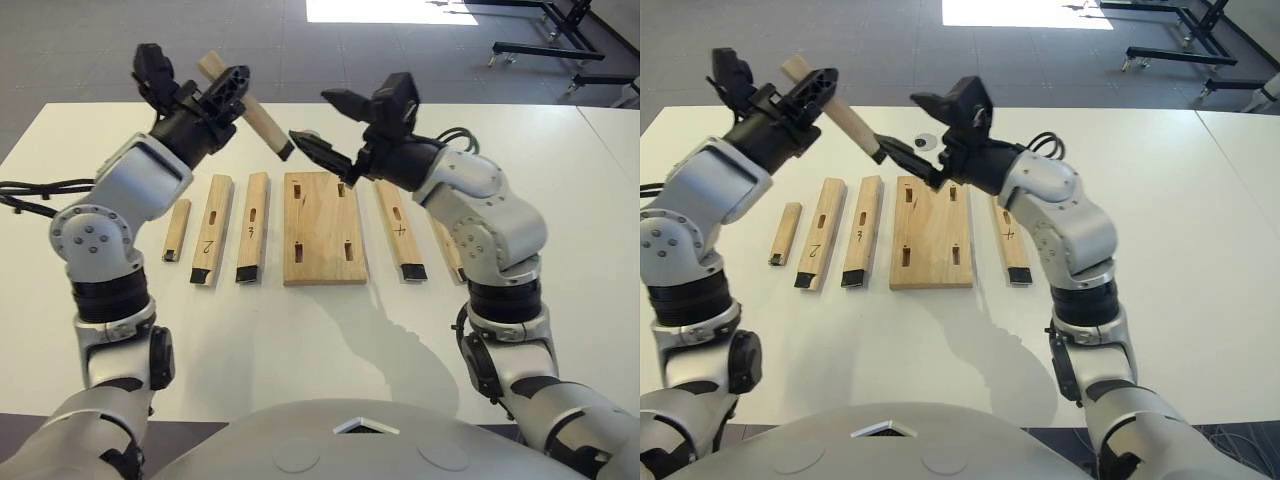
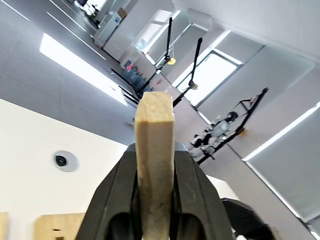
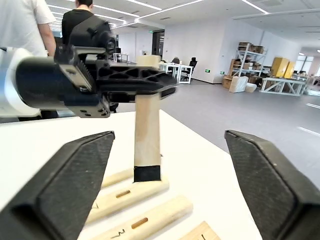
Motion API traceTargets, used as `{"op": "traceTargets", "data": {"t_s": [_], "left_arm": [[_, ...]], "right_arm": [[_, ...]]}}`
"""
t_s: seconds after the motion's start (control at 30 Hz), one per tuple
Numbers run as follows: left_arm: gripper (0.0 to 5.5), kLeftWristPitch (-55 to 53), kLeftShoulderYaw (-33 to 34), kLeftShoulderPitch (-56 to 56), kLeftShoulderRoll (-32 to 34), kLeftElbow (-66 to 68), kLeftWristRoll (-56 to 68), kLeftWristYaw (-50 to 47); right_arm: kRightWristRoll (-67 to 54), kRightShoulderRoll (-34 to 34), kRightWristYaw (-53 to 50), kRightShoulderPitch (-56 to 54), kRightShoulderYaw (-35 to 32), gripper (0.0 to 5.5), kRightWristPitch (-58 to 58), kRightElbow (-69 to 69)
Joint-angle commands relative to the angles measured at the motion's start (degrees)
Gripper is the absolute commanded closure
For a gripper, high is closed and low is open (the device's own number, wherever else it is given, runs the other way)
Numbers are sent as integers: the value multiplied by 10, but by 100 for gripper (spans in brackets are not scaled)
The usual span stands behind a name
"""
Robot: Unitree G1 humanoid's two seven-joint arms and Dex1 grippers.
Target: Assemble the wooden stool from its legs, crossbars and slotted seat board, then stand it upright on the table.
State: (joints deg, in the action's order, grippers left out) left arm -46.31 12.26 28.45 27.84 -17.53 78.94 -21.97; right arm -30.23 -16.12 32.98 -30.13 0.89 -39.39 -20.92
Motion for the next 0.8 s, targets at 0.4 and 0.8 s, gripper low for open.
{"op": "traceTargets", "data": {"t_s": [0.4,0.8], "left_arm": [[512,166,-53,-244,-51,-93,-439,19],[512,289,-15,-198,-124,98,-484,195]], "right_arm": [[66,26,-90,93,-2,13,60,89],[80,33,-80,95,14,13,80,113]]}}
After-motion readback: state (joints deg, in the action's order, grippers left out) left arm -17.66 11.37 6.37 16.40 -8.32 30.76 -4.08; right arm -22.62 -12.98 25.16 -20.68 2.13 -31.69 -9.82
